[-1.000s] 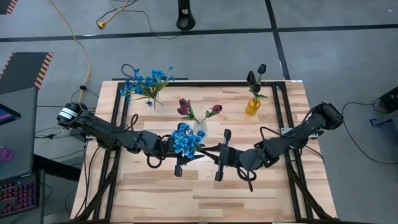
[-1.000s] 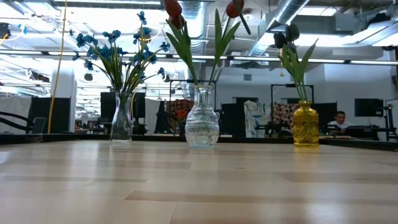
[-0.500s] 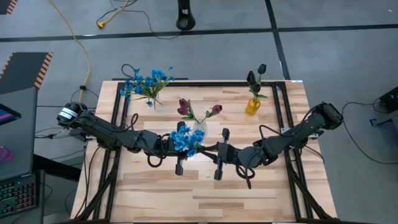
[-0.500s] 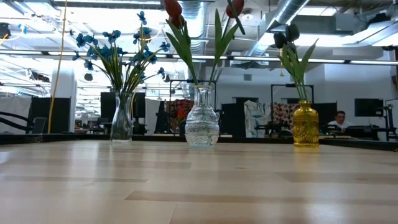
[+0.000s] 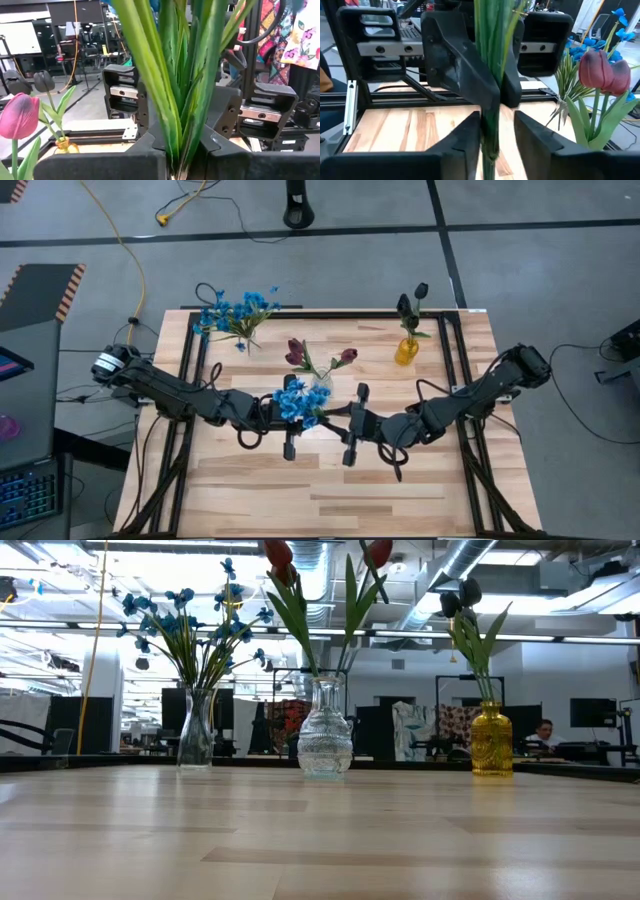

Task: Sort flowers into vase by color
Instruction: Put the blue flower into the top transparent vase

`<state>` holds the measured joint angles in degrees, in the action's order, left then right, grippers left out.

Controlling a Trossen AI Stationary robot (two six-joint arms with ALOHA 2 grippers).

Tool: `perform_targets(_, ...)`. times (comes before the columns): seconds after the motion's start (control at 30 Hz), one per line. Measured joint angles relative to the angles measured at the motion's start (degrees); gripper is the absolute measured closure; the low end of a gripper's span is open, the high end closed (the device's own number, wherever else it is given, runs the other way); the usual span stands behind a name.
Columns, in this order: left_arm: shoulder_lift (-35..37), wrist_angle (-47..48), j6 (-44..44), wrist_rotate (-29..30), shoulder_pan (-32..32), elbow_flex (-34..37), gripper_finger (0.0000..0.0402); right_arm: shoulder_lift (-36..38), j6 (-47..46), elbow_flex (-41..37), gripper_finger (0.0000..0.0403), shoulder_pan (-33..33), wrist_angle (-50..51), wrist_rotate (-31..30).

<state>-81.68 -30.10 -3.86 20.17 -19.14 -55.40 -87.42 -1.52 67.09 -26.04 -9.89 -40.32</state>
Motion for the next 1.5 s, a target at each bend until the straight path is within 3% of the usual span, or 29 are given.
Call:
perform_targets(0.23, 4.15, 6.53, 0.47, 3.68, 0.00, -0.02, 0.0385, 4.46, 0.02, -0.02, 0.0210, -0.62, 5.85, -0.31)
perform_targets(0.43, 10.33, 13.29, -1.26, 11.17, 0.02, -0.02, 0.0385, 12.29, -0.45, -0.02, 0.0215, -1.38, 19.54, -0.26)
perform_targets(0.6, 16.06, 18.98, -1.75, 18.28, 0.02, -0.02, 0.0385, 17.50, -7.09, -0.48, 0.0229, -0.66, 29.62, -0.27)
perform_targets(0.77, 20.17, 26.43, -6.89, 24.98, 0.02, -0.07, 0.0385, 22.13, -7.55, -7.56, 0.0240, 0.72, 27.93, -0.08)
perform_targets(1.03, 21.71, 31.66, -13.49, 38.40, 1.93, -0.07, 0.0385, 29.63, -7.68, -21.86, 0.0252, 4.00, 16.38, 2.24)
perform_targets(1.23, 21.69, 36.16, -12.52, 39.01, 8.69, -0.07, 0.0385, 32.51, -7.69, -28.59, 0.0257, 7.44, 9.51, 6.15)
perform_targets(1.5, 21.67, 41.95, -10.61, 36.82, 18.02, 0.13, 0.0385, 32.22, -8.23, -31.16, 0.0259, 9.79, 7.62, 7.52)
